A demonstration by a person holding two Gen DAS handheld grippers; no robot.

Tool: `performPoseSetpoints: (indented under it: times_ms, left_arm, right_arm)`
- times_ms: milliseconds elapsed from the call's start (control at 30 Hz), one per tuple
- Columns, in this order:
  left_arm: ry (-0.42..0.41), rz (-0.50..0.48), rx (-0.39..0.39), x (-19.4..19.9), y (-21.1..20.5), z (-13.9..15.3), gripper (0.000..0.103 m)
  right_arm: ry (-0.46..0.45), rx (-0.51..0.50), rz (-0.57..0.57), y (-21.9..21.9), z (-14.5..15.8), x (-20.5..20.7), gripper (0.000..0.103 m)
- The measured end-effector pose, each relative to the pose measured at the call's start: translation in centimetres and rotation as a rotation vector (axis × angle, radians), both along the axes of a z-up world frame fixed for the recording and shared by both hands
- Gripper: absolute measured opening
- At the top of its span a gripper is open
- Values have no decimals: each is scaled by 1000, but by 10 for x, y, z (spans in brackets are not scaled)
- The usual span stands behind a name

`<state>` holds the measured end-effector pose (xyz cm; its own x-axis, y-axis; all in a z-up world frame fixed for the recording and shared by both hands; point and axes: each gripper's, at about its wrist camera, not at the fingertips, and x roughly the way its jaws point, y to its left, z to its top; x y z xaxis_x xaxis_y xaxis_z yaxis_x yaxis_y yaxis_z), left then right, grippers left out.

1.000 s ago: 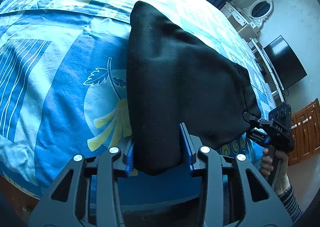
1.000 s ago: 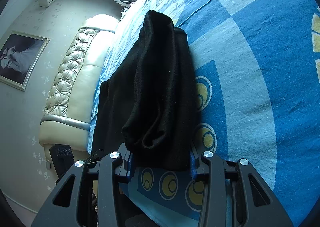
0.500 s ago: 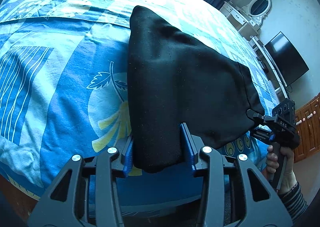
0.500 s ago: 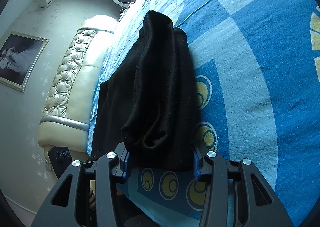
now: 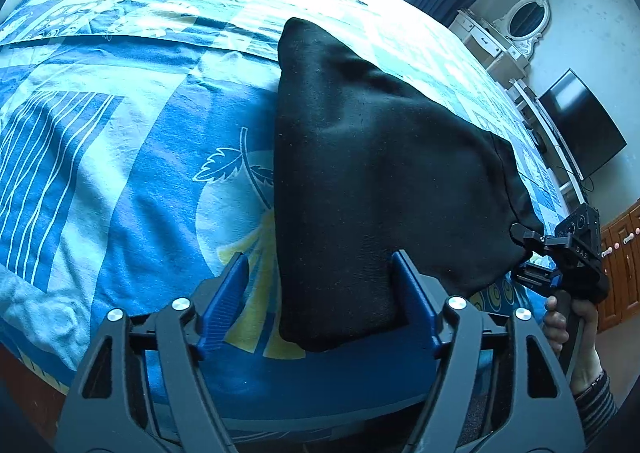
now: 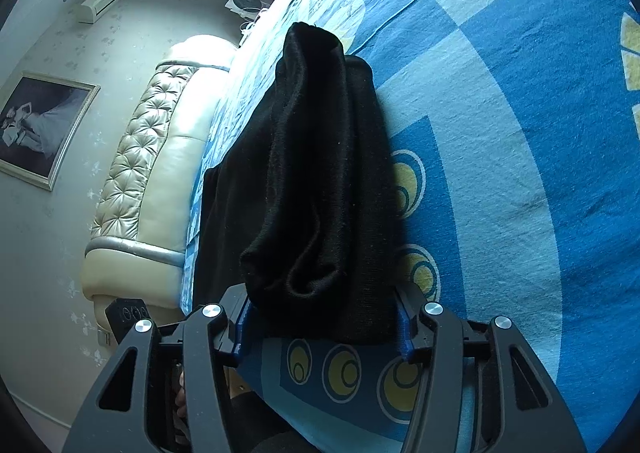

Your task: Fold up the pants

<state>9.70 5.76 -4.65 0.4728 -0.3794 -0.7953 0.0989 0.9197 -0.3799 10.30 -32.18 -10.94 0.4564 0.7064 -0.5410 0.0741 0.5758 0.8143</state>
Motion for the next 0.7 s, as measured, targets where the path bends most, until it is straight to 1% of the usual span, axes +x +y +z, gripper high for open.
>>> performPoseSetpoints:
  times_ms: [100,167,233,300,367,467,533,633,700]
  left_arm:
    - [22,17,-20,2,4,-4,83]
    - [29,26,-23,3,6,-5,88]
    - [29,33,-10,4,6,-5,90]
    - [25,38,20,2,4,-3,91]
    - [20,45,57,0,1,1,91]
    - [-2,63,140,-6,-6,10,91]
    - [-27,75,204,-12,-12,18,91]
    - [-71,89,297,-24,-21,26,91]
    - [-92,85,337,-33,-28,30,91]
  right_arm:
    - [0,18,-8,-1,0,-1,58]
    - [-4,31,-16,-2,1,-2,63]
    - [-10,34,-21,-2,2,-5,67]
    - [-15,26,-22,-2,3,-8,70]
    - [-19,10,-22,-1,6,-13,75]
    - [-12,-20,-23,-1,9,-20,79]
    - [-2,-59,-27,-1,13,-27,79]
    - [3,-166,-24,2,22,-39,80]
    - [-4,-248,-28,5,29,-49,81]
